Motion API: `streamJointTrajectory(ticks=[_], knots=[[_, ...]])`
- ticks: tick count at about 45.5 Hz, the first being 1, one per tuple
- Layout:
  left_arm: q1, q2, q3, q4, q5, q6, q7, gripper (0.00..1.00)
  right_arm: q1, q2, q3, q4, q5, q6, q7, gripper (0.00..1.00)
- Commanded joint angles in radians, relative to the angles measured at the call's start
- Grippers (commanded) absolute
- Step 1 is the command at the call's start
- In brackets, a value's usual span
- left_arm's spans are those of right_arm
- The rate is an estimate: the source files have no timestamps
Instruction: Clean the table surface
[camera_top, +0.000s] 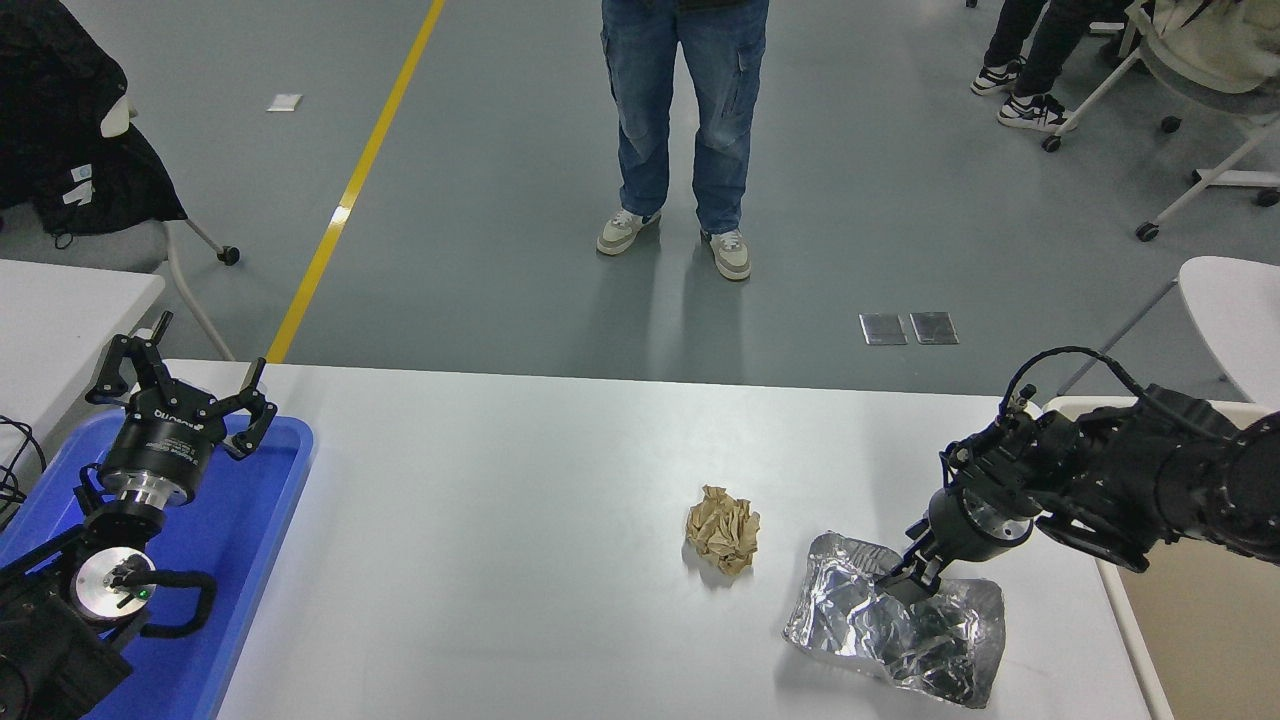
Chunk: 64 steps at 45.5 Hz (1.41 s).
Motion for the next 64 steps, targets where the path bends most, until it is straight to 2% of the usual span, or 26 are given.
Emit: streamJointTrajectory(ticks=[1,29,35,42,51,64], knots=[[0.000,0.000,0.000,0.000,0.000,0.000,0.000,1.00,-0.013,-0.003,-0.012,-0.037,-0.004,-0.003,0.053,0.00],[0.001,0.000,0.000,0.000,0.000,0.000,0.000,1.00,-0.003,-0.009,-0.012,-0.057,-0.010,-0.003,0.093,0.00],[0.001,0.000,0.000,0.000,0.000,0.000,0.000,1.00,0.021,-0.033,-0.010,-0.054,-0.009,-0.003,0.129,0.00],[0.001,0.000,0.000,0.000,0.000,0.000,0.000,1.00,0.085,-0.084,-0.012,-0.040,-0.007,0.000,0.180,0.00],[0.001,0.000,0.000,0.000,0.000,0.000,0.000,1.00,0.168,-0.145,-0.014,-0.011,-0.009,0.066,0.268,0.00],[0.001,0.000,0.000,0.000,0.000,0.000,0.000,1.00,0.407,-0.252,-0.047,0.213,-0.015,0.159,0.269,0.00]])
